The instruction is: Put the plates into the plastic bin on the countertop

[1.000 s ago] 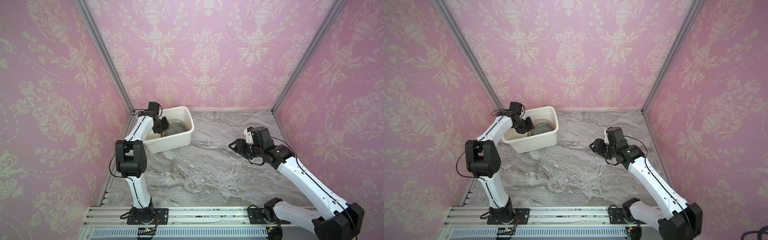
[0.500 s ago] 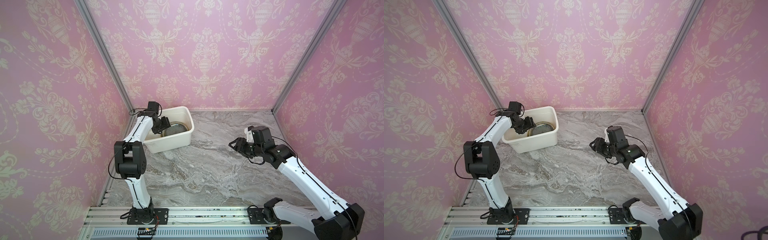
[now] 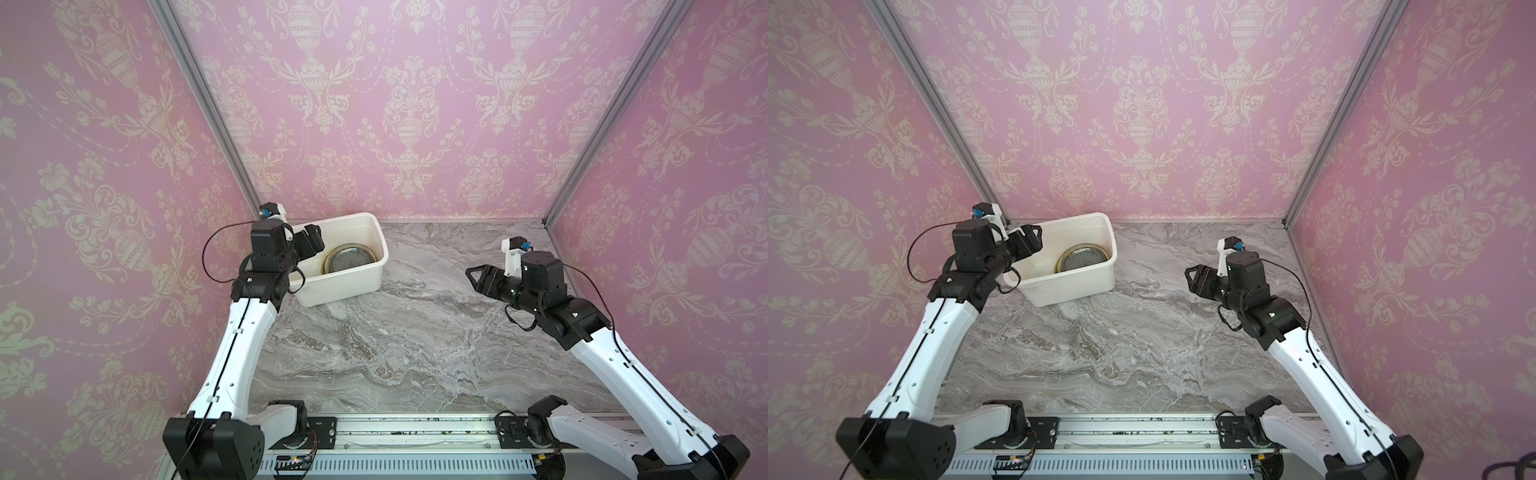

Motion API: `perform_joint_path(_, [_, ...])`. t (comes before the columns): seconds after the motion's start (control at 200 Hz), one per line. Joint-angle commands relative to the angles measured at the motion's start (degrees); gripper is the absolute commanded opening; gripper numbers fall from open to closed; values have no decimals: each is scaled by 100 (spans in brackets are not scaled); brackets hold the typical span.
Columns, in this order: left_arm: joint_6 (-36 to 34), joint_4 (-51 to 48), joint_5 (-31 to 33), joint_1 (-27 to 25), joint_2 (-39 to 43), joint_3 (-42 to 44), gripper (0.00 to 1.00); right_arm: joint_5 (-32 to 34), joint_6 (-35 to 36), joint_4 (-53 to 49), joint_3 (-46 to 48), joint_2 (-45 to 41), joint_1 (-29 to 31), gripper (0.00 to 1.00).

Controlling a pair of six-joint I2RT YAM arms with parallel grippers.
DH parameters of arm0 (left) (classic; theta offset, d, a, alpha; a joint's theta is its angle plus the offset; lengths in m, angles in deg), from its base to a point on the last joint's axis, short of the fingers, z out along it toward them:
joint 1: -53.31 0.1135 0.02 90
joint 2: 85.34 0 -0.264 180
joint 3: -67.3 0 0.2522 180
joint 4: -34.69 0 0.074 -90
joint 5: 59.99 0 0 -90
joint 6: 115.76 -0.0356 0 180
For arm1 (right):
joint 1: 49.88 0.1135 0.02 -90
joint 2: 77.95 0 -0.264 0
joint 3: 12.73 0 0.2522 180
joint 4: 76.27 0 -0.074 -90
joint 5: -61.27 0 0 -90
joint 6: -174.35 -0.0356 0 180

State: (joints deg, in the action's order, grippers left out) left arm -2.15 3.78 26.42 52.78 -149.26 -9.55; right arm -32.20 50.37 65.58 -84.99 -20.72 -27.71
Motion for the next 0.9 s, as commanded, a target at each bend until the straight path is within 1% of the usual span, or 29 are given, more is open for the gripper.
perform_joint_path(0.0, [-676,597,543,1,632,1123,95,822,1087,655,283,-214,-40,67])
perform_joint_path(0.05, [-928,731,738,9,963,1635,97,1030,1469,1003,553,-330,-42,68])
perform_joint_path(0.08, [-1022,843,868,10,1144,1927,99,1187,1626,1173,708,-416,-43,71])
perform_joint_path(0.135, [-1243,1208,1004,10,1430,2592,99,1550,1874,1502,1020,-566,-44,75])
perform_joint_path(0.195, [-1172,1605,1274,23,1653,3122,99,1924,2235,1884,1448,-728,-49,78])
perform_joint_path(0.23, [-1196,1943,1303,29,1695,3416,99,2122,2492,2121,1722,-818,-54,79])
perform_joint_path(0.335, [-1375,3136,1298,27,1432,4210,99,2756,3200,2969,2604,-1015,-56,84])
perform_joint_path(0.415, [-1421,3814,1251,29,948,4439,99,3044,3685,3788,3318,-1065,-73,85])
perform_joint_path(0.455, [-1410,4090,1212,28,641,4472,99,3133,3807,4166,3649,-1061,-101,85])
perform_joint_path(0.575, [-1571,4909,1117,52,-273,4466,99,2919,3750,4915,4305,-925,-322,85])
perform_joint_path(0.695, [-1707,5639,1144,81,-1145,4413,99,2599,3559,5717,4764,-523,-530,85])
perform_joint_path(0.826, [-1880,6204,1207,99,-1696,4337,99,2254,3561,6249,4847,66,-806,84])
perform_joint_path(0.896, [-2052,6199,1197,108,-1856,4201,99,2016,3514,6565,4817,391,-1021,84])
